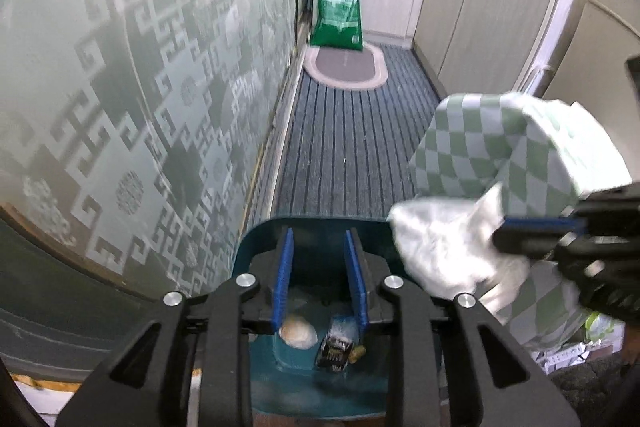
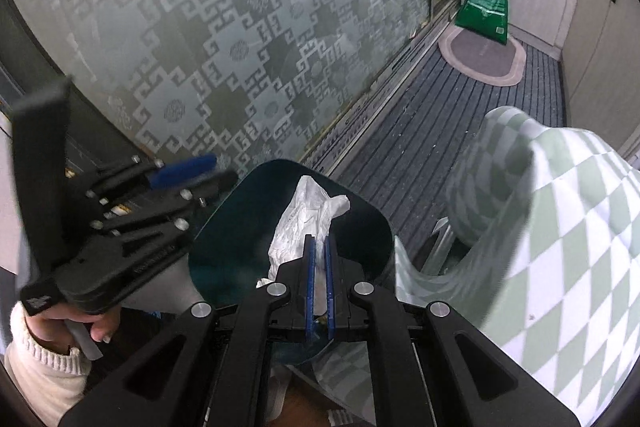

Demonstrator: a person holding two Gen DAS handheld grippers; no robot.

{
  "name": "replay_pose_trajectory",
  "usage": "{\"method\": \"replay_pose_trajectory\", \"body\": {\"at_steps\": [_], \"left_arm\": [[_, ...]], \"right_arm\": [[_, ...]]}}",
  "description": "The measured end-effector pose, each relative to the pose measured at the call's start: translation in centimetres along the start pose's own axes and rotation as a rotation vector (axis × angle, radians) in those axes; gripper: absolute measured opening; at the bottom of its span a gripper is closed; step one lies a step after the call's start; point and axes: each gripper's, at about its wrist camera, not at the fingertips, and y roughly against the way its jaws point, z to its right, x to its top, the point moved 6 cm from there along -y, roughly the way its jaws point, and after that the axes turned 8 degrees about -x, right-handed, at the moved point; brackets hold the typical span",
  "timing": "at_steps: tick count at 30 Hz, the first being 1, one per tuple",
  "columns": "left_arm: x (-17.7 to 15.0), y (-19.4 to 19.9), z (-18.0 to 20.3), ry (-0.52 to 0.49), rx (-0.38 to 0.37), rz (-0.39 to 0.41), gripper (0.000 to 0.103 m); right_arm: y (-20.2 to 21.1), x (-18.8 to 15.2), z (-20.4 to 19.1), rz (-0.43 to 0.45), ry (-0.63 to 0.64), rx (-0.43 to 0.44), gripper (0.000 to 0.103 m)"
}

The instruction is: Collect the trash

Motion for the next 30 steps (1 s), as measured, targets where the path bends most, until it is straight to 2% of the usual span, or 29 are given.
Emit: {"method": "replay_pose_trajectory", "body": {"at_steps": [6,10,16,17,19,21,30], "left_arm": [[1.7,3.0,0.4,-0.004,-0.016,0.15,0.032],[2.6,4.8,0.8,-0.009,-0.026,0.24,0.041],[3.5,7.0,1.3,-0.009,-0.045,0.353,0.049],[3.7,7.5,1.4,-0.01,-0.05,0.374,0.052],[3.8,8.2,1.6,-0.013,-0.063,0.403,0.054],[3.9,8.8,1.9,-0.019,-0.078,0.431,0.054],[3.9,11.2,2.9,-0.014,-0.178,0.525,0.058]], "right_arm": [[-1.5,-0.5,-0.9,-0.039,0.025,-0.001,0.004],[-2.0,-0.8,-1.2,-0.053,0.032,0.0,0.005],[-2.6,-1.1,-1.7,-0.072,0.038,0.013,0.006],[-2.6,-1.2,-1.8,-0.073,0.04,0.015,0.008],[-2.4,-1.2,-1.8,-0.07,0.037,0.017,0.019],[-2.1,-1.2,-1.8,-0.059,0.035,0.018,0.027],[2.1,-0.6,-1.7,0.073,0.056,0.038,0.03]]}}
